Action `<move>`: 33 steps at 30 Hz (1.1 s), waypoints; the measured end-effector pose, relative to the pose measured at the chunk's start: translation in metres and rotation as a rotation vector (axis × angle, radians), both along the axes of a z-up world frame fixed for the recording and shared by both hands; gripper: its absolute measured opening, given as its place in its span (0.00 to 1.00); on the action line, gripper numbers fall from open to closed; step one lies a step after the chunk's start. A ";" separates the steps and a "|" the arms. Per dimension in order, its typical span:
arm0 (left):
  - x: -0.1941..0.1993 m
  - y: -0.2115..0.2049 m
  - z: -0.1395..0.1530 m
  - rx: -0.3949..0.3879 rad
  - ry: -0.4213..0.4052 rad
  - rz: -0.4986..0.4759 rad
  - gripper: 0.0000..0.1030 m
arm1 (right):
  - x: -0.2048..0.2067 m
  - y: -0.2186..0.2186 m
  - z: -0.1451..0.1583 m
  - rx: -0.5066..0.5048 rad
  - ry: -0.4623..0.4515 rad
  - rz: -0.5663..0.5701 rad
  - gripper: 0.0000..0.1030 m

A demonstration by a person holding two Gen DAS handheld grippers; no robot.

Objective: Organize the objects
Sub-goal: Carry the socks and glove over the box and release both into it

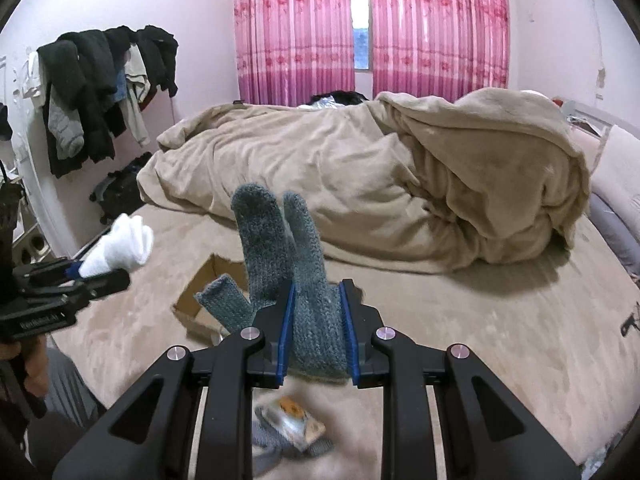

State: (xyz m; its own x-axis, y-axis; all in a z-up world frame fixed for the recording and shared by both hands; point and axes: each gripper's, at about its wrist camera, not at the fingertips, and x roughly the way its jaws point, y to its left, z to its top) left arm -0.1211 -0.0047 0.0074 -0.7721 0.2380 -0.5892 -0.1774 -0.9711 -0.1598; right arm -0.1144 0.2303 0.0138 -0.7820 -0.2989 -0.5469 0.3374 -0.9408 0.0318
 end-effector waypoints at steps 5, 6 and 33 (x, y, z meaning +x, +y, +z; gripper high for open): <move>-0.040 -0.007 -0.023 0.018 -0.027 0.025 0.43 | -0.035 -0.016 -0.017 0.009 -0.006 0.025 0.23; -0.049 -0.009 -0.030 0.024 -0.045 0.027 0.43 | -0.047 -0.018 -0.024 0.026 -0.007 0.027 0.23; -0.079 0.000 -0.073 -0.009 -0.173 0.084 0.82 | -0.099 -0.015 -0.100 0.095 -0.139 -0.069 0.57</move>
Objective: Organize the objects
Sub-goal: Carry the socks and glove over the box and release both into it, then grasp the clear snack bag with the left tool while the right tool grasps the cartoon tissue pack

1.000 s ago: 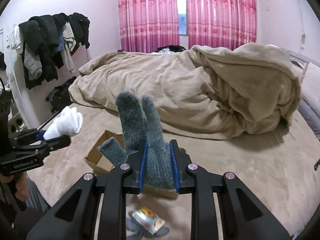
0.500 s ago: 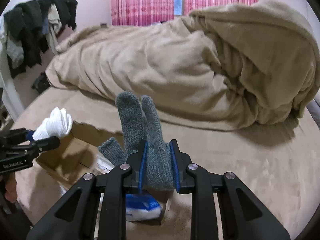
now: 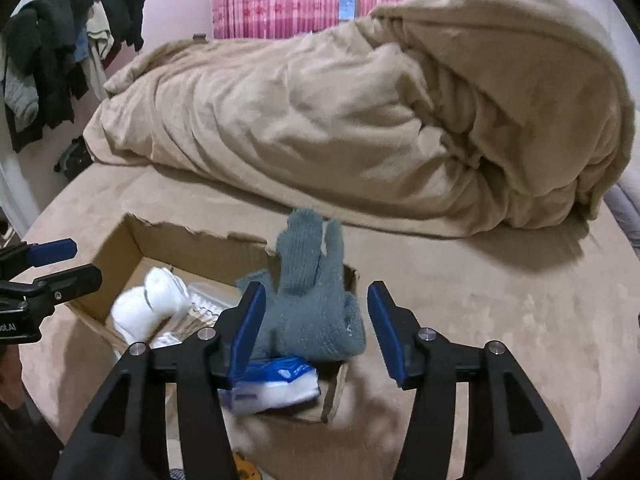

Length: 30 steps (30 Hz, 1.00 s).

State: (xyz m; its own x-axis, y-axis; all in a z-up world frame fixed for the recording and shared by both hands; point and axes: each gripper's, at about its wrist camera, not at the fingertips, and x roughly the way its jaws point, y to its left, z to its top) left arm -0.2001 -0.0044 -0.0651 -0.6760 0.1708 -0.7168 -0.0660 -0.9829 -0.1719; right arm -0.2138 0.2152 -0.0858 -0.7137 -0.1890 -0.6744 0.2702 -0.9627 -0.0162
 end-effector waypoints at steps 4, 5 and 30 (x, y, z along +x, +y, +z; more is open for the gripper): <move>0.031 0.000 0.024 0.007 0.034 -0.005 0.83 | 0.018 0.001 0.020 0.001 0.027 -0.003 0.58; 0.039 0.000 0.029 0.009 0.042 -0.008 0.83 | 0.023 0.001 0.025 0.001 0.032 -0.002 0.58; 0.150 0.017 0.025 0.071 -0.029 -0.021 0.94 | 0.164 0.009 0.065 -0.087 -0.006 -0.001 0.81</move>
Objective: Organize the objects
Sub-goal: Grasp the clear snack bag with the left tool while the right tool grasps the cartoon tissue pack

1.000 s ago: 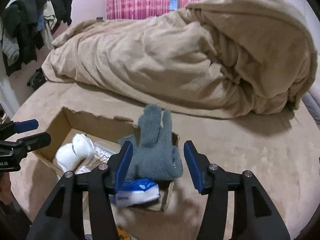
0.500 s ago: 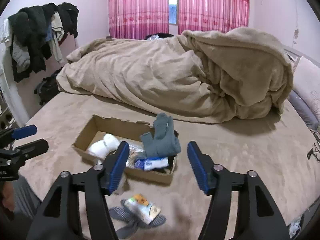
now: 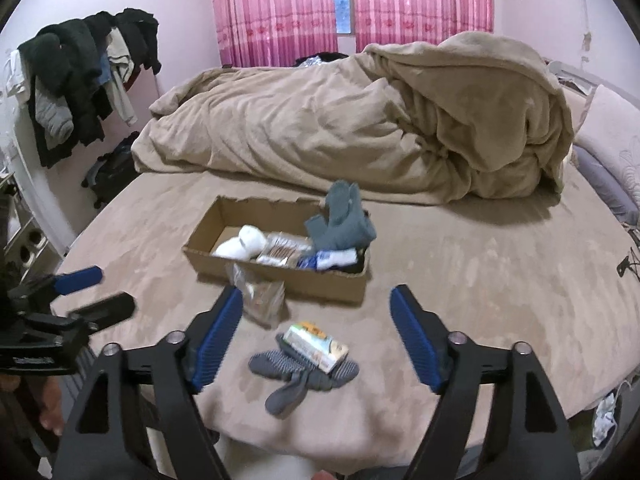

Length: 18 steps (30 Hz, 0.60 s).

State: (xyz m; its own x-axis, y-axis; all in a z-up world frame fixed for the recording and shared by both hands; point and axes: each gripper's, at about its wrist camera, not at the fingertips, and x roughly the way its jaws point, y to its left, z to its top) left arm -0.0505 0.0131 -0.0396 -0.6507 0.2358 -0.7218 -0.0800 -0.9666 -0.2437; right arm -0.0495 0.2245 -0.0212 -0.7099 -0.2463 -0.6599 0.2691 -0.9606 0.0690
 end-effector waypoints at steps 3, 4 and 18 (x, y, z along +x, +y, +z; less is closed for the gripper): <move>0.000 0.003 -0.014 0.002 -0.029 -0.013 0.95 | 0.003 -0.002 -0.011 -0.021 -0.039 0.019 0.81; -0.001 0.004 -0.018 -0.003 -0.039 -0.014 0.95 | 0.004 -0.003 -0.014 -0.022 -0.048 0.020 0.81; -0.041 0.016 -0.071 -0.011 -0.093 -0.041 0.95 | -0.035 -0.008 -0.084 -0.048 -0.166 0.027 0.81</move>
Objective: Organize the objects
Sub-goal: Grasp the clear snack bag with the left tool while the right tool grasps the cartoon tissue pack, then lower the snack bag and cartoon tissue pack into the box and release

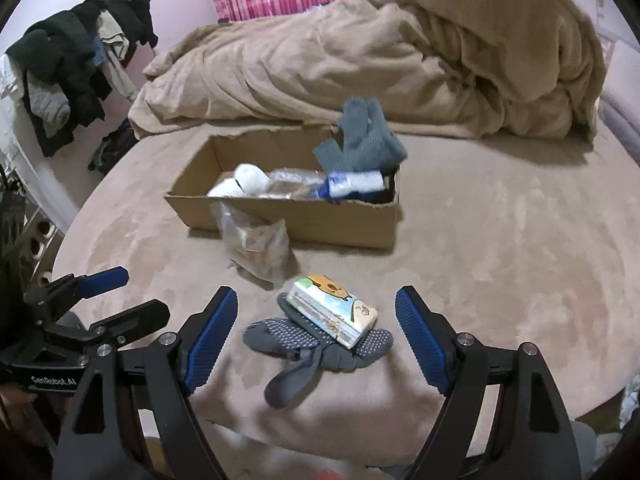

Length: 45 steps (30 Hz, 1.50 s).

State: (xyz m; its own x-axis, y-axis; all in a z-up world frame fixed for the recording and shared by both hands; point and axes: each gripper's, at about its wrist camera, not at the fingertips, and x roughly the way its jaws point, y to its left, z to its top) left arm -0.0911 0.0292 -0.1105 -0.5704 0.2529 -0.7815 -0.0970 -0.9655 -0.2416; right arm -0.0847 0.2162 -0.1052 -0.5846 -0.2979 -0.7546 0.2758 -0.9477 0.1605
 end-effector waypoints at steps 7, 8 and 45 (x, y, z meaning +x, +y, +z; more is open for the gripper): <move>-0.033 0.008 -0.027 0.011 -0.012 -0.056 0.95 | -0.025 0.007 -0.034 -0.020 -0.057 -0.011 0.81; -0.037 0.009 -0.028 0.002 -0.011 -0.059 0.95 | -0.029 0.008 -0.038 -0.036 -0.069 -0.009 0.81; -0.062 0.029 -0.024 -0.053 0.030 -0.055 0.57 | -0.018 0.046 -0.025 -0.083 -0.022 -0.018 0.48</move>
